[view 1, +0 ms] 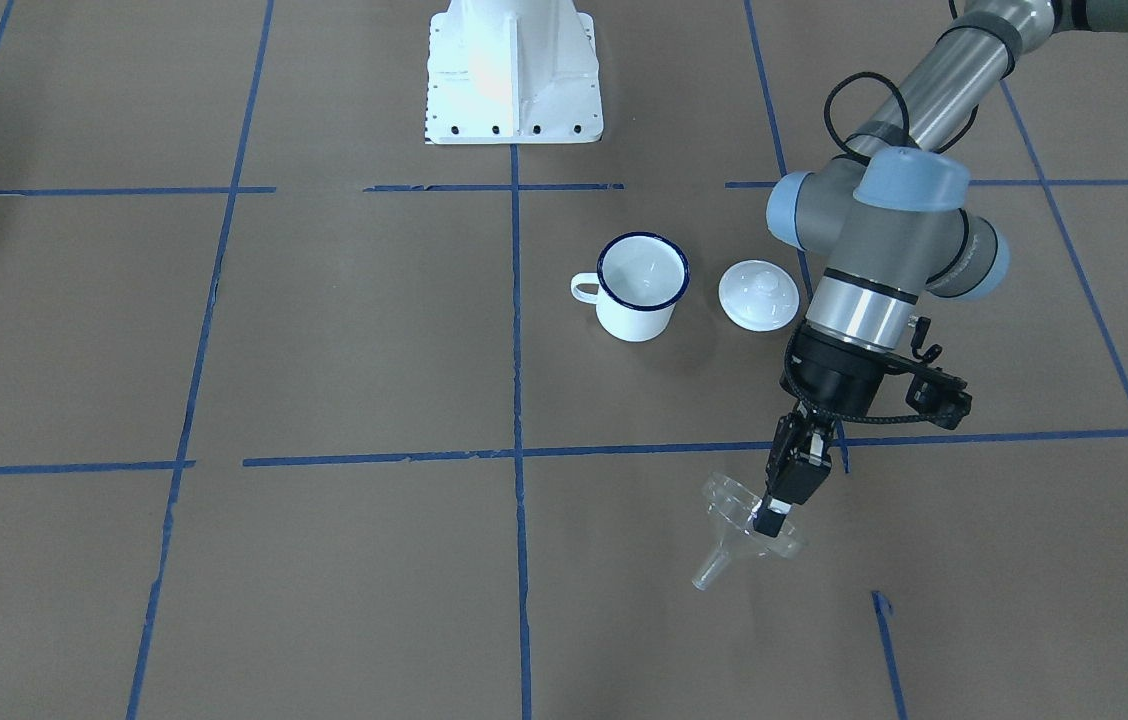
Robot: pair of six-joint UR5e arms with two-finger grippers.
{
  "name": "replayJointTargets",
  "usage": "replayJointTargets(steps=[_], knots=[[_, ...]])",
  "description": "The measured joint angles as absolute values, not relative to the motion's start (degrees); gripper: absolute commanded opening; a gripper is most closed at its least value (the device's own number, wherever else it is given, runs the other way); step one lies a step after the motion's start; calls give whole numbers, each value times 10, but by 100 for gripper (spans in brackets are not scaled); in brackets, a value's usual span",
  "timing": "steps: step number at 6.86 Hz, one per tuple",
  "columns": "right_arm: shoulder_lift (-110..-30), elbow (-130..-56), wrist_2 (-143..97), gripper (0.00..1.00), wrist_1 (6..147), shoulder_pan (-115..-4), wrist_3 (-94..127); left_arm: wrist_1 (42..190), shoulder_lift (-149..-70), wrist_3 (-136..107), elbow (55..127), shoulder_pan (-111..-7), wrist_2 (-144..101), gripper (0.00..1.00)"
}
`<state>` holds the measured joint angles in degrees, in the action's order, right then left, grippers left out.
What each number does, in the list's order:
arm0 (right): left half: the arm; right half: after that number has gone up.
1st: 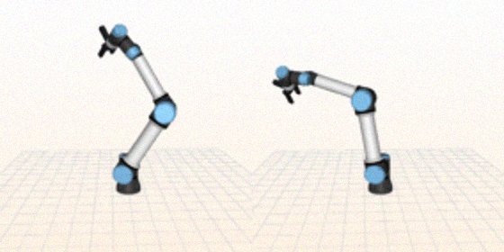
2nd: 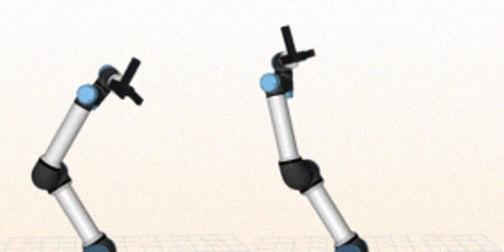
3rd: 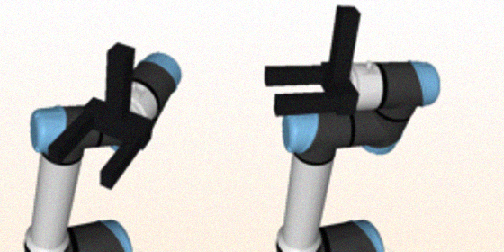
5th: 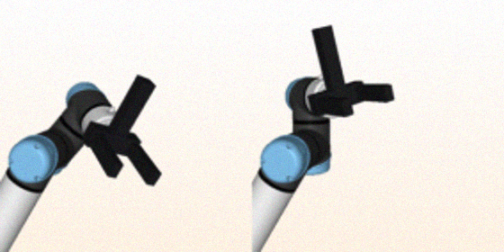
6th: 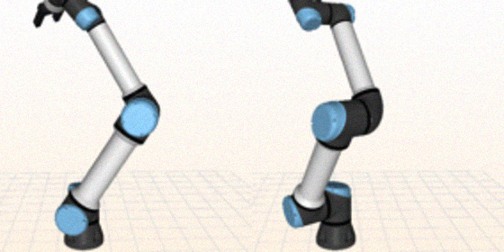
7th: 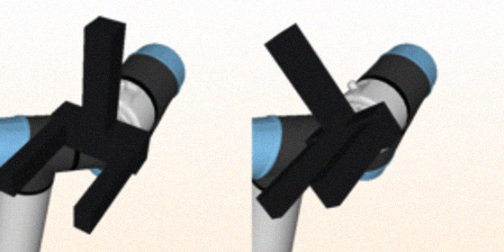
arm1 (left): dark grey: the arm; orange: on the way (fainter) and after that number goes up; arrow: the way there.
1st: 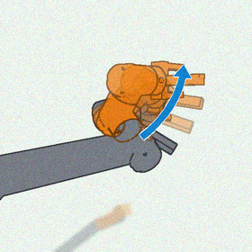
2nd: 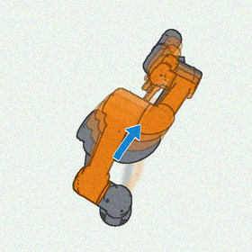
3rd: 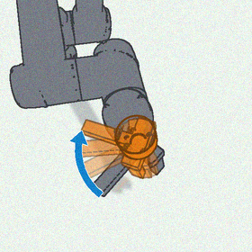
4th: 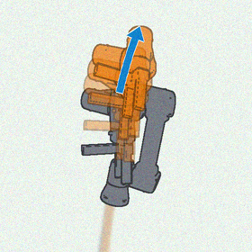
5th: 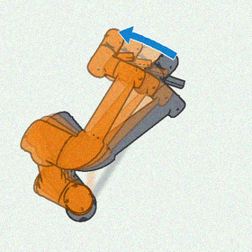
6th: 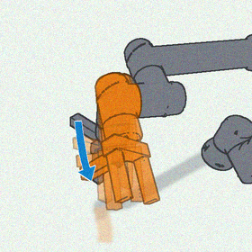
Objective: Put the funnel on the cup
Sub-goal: 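Lift the funnel and carry it over the open mug, then lower the funnel spout into the mug and open the left gripper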
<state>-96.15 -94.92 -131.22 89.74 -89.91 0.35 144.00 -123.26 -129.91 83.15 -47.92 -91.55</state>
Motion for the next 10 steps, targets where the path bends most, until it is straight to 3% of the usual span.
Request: replayJointTargets(steps=[2, 4, 7, 10], knots=[[-962, -949, -1312, 100, 897, -899, 4, 1269, -1235, -1240, 986, -482, -981, 0], [-962, -949, -1312, 100, 897, -899, 4, 1048, -1281, -1189, 1083, -481, -1033, 0], [-962, -949, -1312, 100, 897, -899, 4, 669, -1433, -1064, 1098, -447, -1094, 0], [-962, -949, -1312, 100, 897, -899, 4, 500, -1497, -969, 1002, -384, -1100, 0]])
